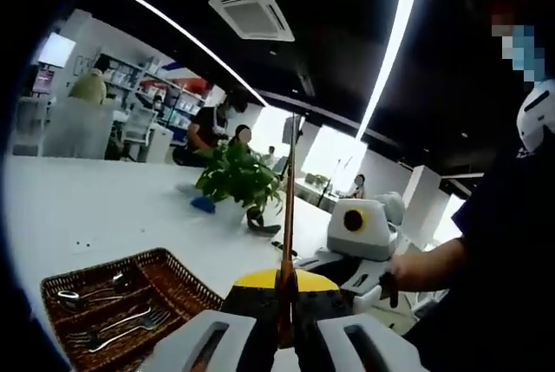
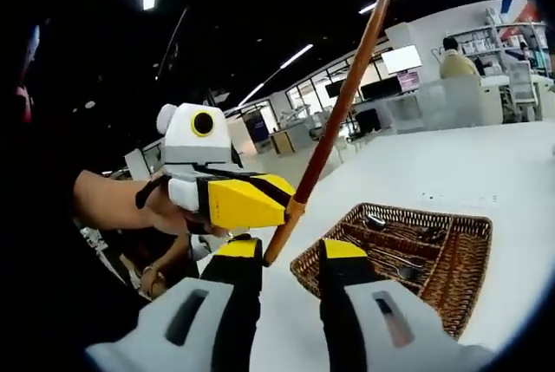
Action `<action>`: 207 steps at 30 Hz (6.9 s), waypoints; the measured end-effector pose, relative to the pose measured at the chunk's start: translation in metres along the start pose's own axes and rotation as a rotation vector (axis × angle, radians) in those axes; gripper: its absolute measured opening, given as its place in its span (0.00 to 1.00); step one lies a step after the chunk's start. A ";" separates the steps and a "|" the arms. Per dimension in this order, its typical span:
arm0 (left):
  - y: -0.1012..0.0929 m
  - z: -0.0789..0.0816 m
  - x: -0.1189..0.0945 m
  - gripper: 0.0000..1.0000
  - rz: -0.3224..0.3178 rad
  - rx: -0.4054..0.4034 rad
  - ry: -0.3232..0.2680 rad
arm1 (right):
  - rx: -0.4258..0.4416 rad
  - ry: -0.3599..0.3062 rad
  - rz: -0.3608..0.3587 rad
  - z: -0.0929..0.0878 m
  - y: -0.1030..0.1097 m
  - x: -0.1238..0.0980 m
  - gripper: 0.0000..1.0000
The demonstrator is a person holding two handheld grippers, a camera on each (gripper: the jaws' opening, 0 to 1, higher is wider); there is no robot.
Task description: Arrange the knives, forks, and spoons in their matching storage slots by inserting each utensil handle-first until every utensil is classified and aligned in the correct compartment
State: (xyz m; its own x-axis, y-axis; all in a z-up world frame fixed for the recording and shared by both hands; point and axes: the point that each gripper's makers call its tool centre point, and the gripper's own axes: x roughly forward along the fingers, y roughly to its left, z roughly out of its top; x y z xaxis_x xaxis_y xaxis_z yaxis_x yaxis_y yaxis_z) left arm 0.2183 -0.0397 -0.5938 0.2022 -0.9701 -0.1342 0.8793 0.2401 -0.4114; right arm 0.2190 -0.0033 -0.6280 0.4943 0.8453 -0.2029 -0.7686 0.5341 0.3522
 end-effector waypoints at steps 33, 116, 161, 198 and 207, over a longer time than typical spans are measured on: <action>0.002 -0.006 -0.014 0.05 0.014 0.054 0.009 | 0.037 0.169 -0.109 -0.006 -0.019 -0.039 0.04; 0.111 -0.014 -0.230 1.00 0.697 0.326 0.120 | 0.253 0.482 -0.636 -0.044 -0.167 -0.060 0.03; 0.112 -0.024 -0.242 1.00 0.724 0.321 0.149 | 0.330 0.701 -0.748 -0.156 -0.212 -0.035 0.04; 0.116 -0.028 -0.246 1.00 0.716 0.308 0.153 | 0.438 0.914 -0.699 -0.200 -0.197 -0.030 0.05; 0.114 -0.027 -0.245 1.00 0.715 0.312 0.153 | 0.367 0.849 -0.684 -0.183 -0.204 -0.027 0.06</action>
State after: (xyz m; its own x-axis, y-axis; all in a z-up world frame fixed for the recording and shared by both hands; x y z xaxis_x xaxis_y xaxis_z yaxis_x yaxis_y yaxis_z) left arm 0.2577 0.2266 -0.6318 0.7219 -0.5636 -0.4016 0.6435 0.7602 0.0898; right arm 0.2880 -0.1314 -0.8614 0.2228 0.1948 -0.9552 -0.2112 0.9662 0.1478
